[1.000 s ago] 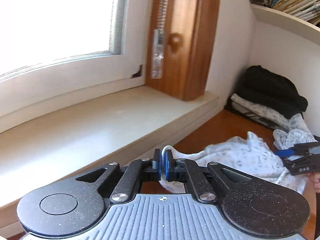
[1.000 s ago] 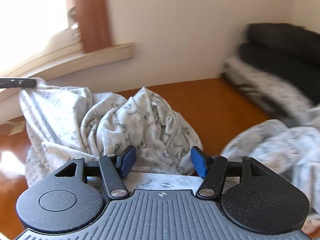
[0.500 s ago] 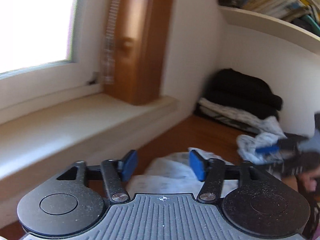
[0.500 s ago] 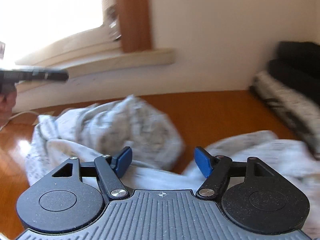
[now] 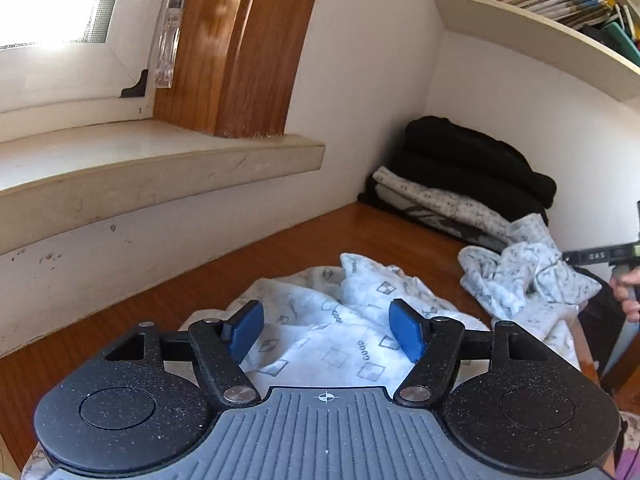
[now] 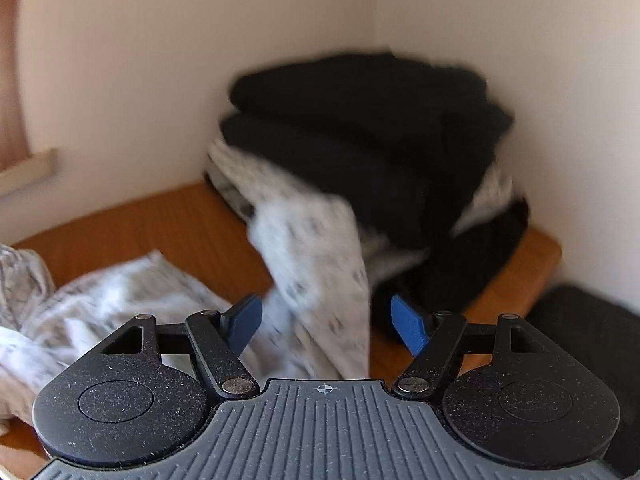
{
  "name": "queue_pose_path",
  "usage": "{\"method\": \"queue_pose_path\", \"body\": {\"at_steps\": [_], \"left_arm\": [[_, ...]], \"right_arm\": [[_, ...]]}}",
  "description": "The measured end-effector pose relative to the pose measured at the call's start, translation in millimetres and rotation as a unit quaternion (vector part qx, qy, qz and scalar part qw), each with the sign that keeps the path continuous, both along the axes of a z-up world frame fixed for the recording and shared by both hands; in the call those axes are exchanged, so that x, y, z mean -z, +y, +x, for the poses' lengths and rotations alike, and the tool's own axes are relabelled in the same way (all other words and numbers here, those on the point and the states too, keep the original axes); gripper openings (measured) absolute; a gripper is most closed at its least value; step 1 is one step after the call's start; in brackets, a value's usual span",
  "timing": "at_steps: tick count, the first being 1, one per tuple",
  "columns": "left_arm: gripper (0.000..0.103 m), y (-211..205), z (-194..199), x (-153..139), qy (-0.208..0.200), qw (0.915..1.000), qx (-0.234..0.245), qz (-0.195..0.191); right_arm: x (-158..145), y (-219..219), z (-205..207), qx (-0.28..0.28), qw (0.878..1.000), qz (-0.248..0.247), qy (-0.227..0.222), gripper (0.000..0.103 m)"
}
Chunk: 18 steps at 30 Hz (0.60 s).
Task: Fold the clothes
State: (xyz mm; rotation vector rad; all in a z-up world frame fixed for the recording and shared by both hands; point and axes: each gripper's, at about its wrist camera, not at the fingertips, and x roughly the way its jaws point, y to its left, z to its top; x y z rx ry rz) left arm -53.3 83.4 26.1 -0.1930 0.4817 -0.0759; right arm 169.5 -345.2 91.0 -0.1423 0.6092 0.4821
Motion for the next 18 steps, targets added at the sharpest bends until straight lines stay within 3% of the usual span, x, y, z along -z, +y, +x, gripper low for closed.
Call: {"method": "queue_pose_path", "body": {"at_steps": [4, 6, 7, 8, 12, 15, 18], "left_arm": [[0.075, 3.3, -0.3, 4.0, 0.006, 1.0, -0.002, -0.005], [0.075, 4.3, -0.8, 4.9, 0.011, 0.9999, -0.005, -0.003], [0.075, 4.8, -1.0, 5.1, 0.014, 0.9999, -0.008, -0.002], [0.075, 5.1, -1.1, 5.3, 0.019, 0.9997, -0.012, 0.002], [0.075, 6.4, -3.9, 5.4, 0.026, 0.9991, -0.026, 0.022], [0.075, 10.3, -6.3, 1.8, 0.023, 0.9991, -0.031, 0.018], [0.075, 14.7, -9.4, -4.7, 0.016, 0.9992, -0.036, 0.004]], "right_arm": [[15.4, 2.5, 8.6, -0.003, 0.999, 0.023, 0.032, 0.069], [11.9, 7.6, 4.4, -0.003, 1.0, 0.01, 0.015, 0.055], [7.9, 9.3, 1.5, 0.0, 1.0, 0.001, 0.001, 0.026], [3.9, 11.1, -1.4, 0.003, 1.0, -0.009, -0.012, 0.012], [-29.4, -0.6, -13.7, 0.034, 0.998, -0.013, -0.055, 0.012], [-61.1, -21.8, -26.9, 0.057, 0.993, -0.048, -0.088, 0.012], [-68.7, -35.9, -34.9, 0.063, 0.992, -0.064, -0.087, 0.015]]}}
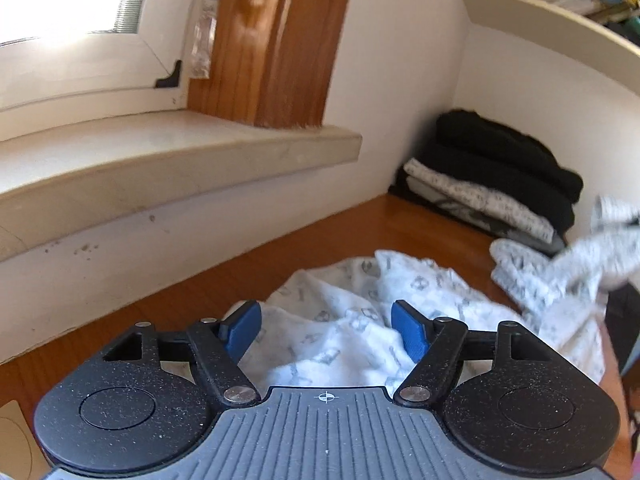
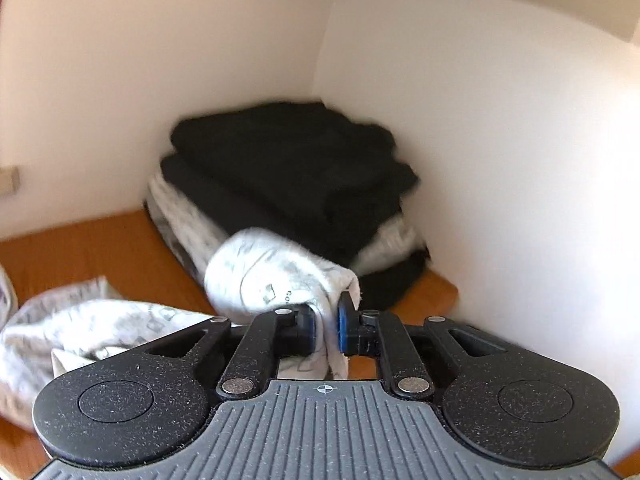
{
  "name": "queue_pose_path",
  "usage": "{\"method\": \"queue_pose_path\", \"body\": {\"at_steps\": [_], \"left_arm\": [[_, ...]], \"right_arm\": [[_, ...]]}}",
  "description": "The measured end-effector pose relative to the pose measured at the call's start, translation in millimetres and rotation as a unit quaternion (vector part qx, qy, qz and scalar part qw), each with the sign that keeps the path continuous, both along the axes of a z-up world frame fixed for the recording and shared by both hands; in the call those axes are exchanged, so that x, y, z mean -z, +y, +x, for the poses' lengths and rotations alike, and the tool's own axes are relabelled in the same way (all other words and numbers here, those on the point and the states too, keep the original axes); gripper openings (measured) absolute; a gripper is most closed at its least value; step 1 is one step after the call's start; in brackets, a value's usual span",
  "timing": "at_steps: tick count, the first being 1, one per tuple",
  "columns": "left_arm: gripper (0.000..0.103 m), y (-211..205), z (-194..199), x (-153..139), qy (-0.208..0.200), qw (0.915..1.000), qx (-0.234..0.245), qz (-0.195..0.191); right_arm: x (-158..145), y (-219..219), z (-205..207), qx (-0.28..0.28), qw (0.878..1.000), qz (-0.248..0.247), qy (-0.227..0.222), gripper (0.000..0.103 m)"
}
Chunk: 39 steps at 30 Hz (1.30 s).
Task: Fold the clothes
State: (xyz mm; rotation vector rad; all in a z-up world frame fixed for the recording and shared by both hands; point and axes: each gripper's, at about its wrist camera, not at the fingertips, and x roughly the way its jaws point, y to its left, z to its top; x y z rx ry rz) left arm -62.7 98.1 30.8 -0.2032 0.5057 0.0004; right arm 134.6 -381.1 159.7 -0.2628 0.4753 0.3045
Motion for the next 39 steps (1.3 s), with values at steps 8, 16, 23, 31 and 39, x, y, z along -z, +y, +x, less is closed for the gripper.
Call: {"method": "queue_pose_path", "body": {"at_steps": [8, 16, 23, 31, 39], "left_arm": [[0.077, 6.5, -7.0, -14.8, -0.021, 0.9997, -0.002, -0.012], [0.08, 15.0, -8.7, -17.2, -0.023, 0.9995, -0.01, -0.018], [0.082, 19.1, -9.5, -18.6, -0.024, 0.9995, -0.01, -0.019], [0.088, 40.5, -20.5, -36.9, -0.036, 0.9992, -0.011, -0.017], [0.091, 61.0, -30.8, -48.3, -0.051, 0.9977, -0.022, -0.04]], "right_arm": [[14.9, 17.6, -25.6, -0.025, 1.0, 0.0, 0.01, 0.042], [49.3, 116.5, -45.2, -0.16, 0.981, 0.083, 0.075, 0.054], [86.2, 160.6, -56.3, -0.201, 0.968, 0.086, 0.124, 0.065], [98.1, 175.6, -60.8, -0.225, 0.968, 0.004, 0.111, 0.065], [87.7, 165.4, -37.7, -0.137, 0.987, -0.051, 0.065, 0.06]]}}
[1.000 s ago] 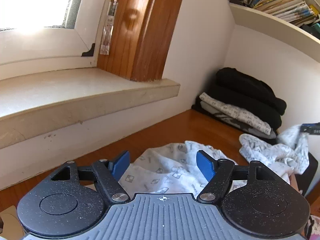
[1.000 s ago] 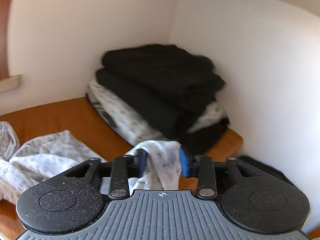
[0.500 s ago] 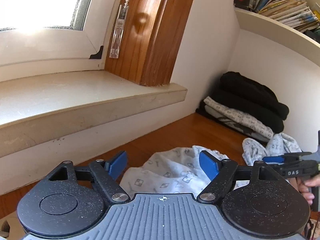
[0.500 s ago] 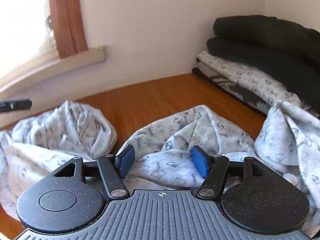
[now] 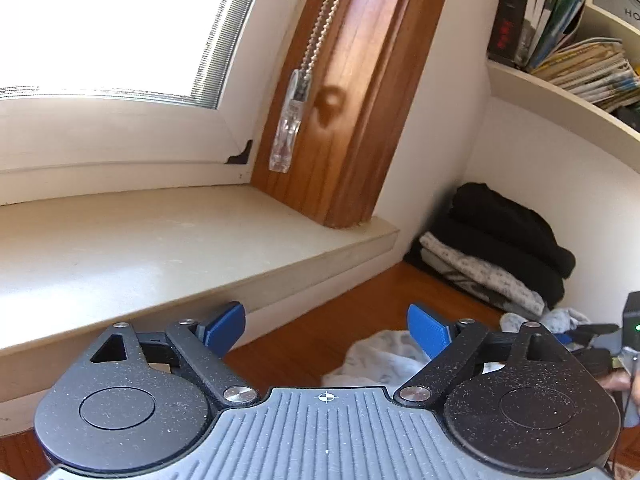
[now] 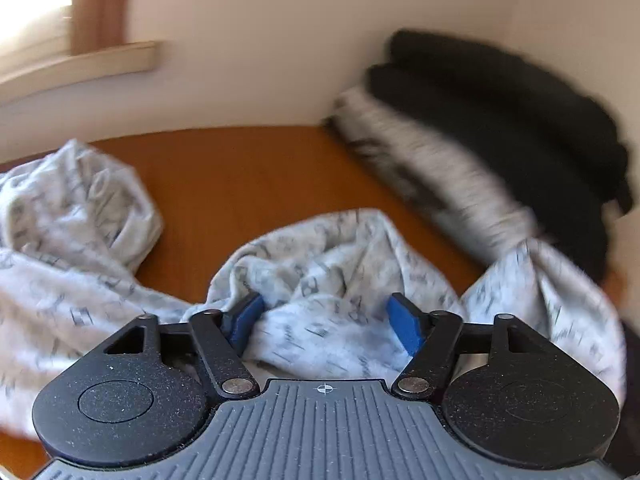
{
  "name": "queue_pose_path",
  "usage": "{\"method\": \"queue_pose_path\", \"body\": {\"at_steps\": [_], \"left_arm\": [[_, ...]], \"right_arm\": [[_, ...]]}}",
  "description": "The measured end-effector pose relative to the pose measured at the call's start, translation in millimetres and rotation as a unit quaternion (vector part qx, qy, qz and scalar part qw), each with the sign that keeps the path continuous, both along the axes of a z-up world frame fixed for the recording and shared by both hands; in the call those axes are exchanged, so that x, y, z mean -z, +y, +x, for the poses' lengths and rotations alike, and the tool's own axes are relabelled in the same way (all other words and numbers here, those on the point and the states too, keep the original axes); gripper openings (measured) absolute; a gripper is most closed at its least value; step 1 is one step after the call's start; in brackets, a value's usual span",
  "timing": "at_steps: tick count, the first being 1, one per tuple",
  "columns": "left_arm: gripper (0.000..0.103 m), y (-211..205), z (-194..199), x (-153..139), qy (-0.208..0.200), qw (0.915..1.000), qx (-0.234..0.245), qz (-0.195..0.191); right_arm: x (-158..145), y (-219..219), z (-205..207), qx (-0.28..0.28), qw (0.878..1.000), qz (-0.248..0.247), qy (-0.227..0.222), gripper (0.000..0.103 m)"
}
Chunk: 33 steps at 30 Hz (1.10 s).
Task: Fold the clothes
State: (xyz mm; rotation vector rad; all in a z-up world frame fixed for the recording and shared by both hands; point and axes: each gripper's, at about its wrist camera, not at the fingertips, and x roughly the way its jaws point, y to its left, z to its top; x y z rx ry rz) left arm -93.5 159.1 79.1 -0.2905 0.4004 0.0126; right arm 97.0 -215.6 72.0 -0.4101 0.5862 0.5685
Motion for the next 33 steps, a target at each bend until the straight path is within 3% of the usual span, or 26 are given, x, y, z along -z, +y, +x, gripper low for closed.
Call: {"method": "queue_pose_path", "body": {"at_steps": [4, 11, 16, 17, 24, 30, 31, 33], "left_arm": [[0.092, -2.3, 2.3, 0.4, 0.005, 1.0, 0.004, 0.003], [0.093, -8.4, -0.7, -3.9, -0.003, 0.9999, 0.011, 0.006], [0.096, -8.3, -6.0, -13.5, -0.018, 0.9997, 0.014, 0.006], [0.102, -8.5, -7.1, -15.0, -0.02, 0.9997, 0.015, 0.008], [0.103, -6.7, -8.1, -17.1, -0.024, 0.9995, 0.019, 0.001], [0.103, -4.3, -7.5, -15.6, -0.022, 0.9996, 0.017, -0.002], [0.103, -4.1, -7.3, -15.4, -0.022, 0.9996, 0.018, -0.002], [0.103, -3.9, -7.2, -15.0, -0.02, 0.9996, 0.019, -0.001]], "right_arm": [[-20.3, 15.8, -24.3, -0.03, 0.998, 0.048, -0.024, 0.058], [-34.6, 76.6, -82.2, -0.17, 0.981, 0.089, 0.015, 0.058], [-36.6, 112.5, -124.1, -0.23, 0.971, 0.068, 0.011, 0.058], [-38.4, 119.0, -132.2, -0.241, 0.968, 0.064, 0.009, 0.059], [-30.5, 156.6, -182.1, -0.321, 0.947, 0.026, 0.015, 0.059], [-4.9, 179.3, -190.4, -0.324, 0.946, -0.011, 0.016, 0.059], [-2.2, 180.6, -190.4, -0.324, 0.946, -0.015, 0.015, 0.057], [-0.2, 177.5, -189.1, -0.33, 0.944, -0.017, 0.011, 0.038]]}}
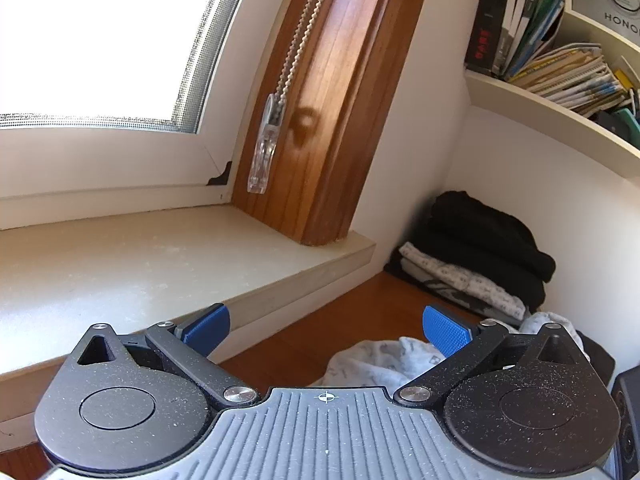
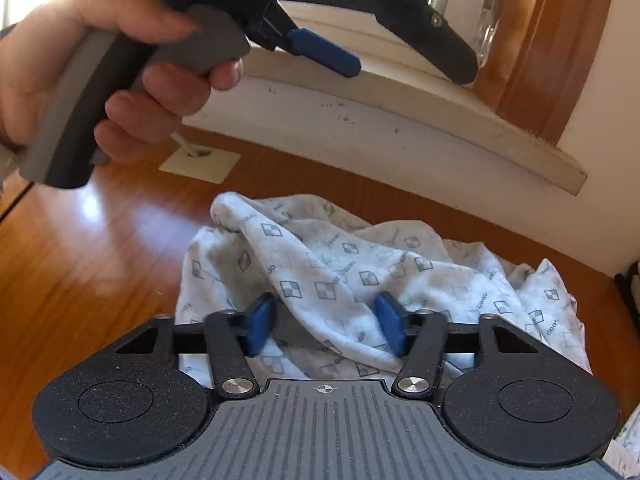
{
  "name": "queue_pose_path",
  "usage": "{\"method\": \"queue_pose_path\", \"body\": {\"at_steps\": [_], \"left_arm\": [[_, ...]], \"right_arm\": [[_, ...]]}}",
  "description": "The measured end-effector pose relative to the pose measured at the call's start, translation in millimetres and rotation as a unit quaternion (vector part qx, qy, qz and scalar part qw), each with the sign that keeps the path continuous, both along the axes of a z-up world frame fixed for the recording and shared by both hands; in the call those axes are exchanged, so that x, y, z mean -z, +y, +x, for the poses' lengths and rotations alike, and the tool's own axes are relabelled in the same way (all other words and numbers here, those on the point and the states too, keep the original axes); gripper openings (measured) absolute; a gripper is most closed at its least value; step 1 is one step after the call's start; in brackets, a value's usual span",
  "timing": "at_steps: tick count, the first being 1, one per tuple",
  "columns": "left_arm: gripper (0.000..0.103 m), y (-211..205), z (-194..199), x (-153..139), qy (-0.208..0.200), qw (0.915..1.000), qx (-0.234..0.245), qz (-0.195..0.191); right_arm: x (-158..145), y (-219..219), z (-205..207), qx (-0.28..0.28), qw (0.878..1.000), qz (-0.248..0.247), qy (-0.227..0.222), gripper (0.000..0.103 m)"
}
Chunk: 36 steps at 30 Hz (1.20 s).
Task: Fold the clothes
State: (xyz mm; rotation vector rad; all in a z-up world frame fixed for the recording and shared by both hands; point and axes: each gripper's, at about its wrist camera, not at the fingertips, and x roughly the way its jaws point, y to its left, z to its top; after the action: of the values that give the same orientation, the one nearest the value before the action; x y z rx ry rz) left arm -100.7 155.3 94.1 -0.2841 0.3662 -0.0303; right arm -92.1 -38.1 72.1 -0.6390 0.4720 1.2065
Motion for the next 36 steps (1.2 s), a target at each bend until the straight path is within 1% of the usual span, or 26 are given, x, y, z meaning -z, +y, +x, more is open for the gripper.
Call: {"method": "queue_pose_path", "body": {"at_steps": [1, 2, 4, 6, 9, 12, 14, 16, 18, 19, 20, 21, 22, 24, 27, 32, 36], "left_arm": [[0.103, 0.1, 0.2, 0.4, 0.001, 1.0, 0.002, 0.0], [0.103, 0.2, 0.4, 0.8, 0.003, 1.0, 0.004, 0.0], [0.103, 0.0, 0.2, 1.6, 0.004, 1.0, 0.008, 0.001], [0.103, -0.4, -0.5, 2.5, 0.005, 0.9999, 0.012, 0.004], [0.103, -0.2, -0.1, 3.2, 0.007, 0.9999, 0.015, -0.002], [0.103, -2.0, 0.9, 4.4, 0.008, 0.9997, 0.023, -0.007], [0.103, -5.5, 2.2, 6.4, 0.012, 0.9995, 0.028, -0.003], [0.103, -9.6, 4.0, 9.9, 0.018, 0.9993, 0.034, 0.002], [0.103, -13.4, 6.7, 14.3, 0.025, 0.9989, 0.039, 0.007], [0.103, -15.1, 7.9, 16.4, 0.029, 0.9987, 0.041, 0.009], [0.103, -16.9, 9.4, 18.5, 0.034, 0.9984, 0.044, 0.011], [0.103, -18.8, 10.8, 20.7, 0.037, 0.9981, 0.048, 0.013], [0.103, -21.0, 12.2, 22.9, 0.041, 0.9977, 0.051, 0.014], [0.103, -25.0, 14.9, 27.2, 0.048, 0.9969, 0.06, 0.016], [0.103, -31.6, 18.8, 33.7, 0.059, 0.9956, 0.07, 0.023], [0.103, -41.7, 25.5, 43.0, 0.076, 0.9931, 0.083, 0.031], [0.103, -49.3, 26.6, 46.2, 0.082, 0.9912, 0.097, 0.041]], "right_arm": [[-1.6, -3.4, 1.4, -0.002, 1.0, 0.002, -0.003, 0.015], [-3.1, -6.9, 2.8, -0.004, 1.0, 0.003, -0.006, 0.006], [-11.3, -20.3, 4.9, -0.001, 1.0, 0.011, -0.015, 0.004], [-27.3, -44.2, 5.9, 0.006, 0.999, 0.026, -0.032, 0.003], [-59.8, -89.6, 11.7, 0.033, 0.996, 0.039, -0.07, 0.003], [-87.6, -133.0, 24.9, 0.079, 0.99, 0.041, -0.106, 0.003], [-99.6, -162.8, 38.1, 0.115, 0.984, 0.031, -0.13, 0.003], [-97.9, -182.6, 56.0, 0.149, 0.978, 0.007, -0.142, 0.003], [-87.3, -195.4, 74.4, 0.179, 0.974, -0.023, -0.136, 0.004], [-80.2, -200.2, 83.3, 0.192, 0.972, -0.039, -0.129, 0.006], [-73.3, -204.5, 91.5, 0.205, 0.97, -0.052, -0.123, 0.012], [-68.5, -205.7, 95.5, 0.214, 0.968, -0.055, -0.12, 0.016], [-68.5, -202.9, 93.7, 0.215, 0.968, -0.046, -0.123, 0.019], [-68.5, -197.1, 89.9, 0.218, 0.967, -0.027, -0.128, 0.02], [-69.0, -187.7, 83.8, 0.219, 0.966, 0.0, -0.136, 0.025], [-78.4, -162.0, 67.0, 0.187, 0.97, 0.023, -0.154, 0.031], [-75.1, -149.0, 61.6, 0.165, 0.975, 0.017, -0.15, 0.032]]}}
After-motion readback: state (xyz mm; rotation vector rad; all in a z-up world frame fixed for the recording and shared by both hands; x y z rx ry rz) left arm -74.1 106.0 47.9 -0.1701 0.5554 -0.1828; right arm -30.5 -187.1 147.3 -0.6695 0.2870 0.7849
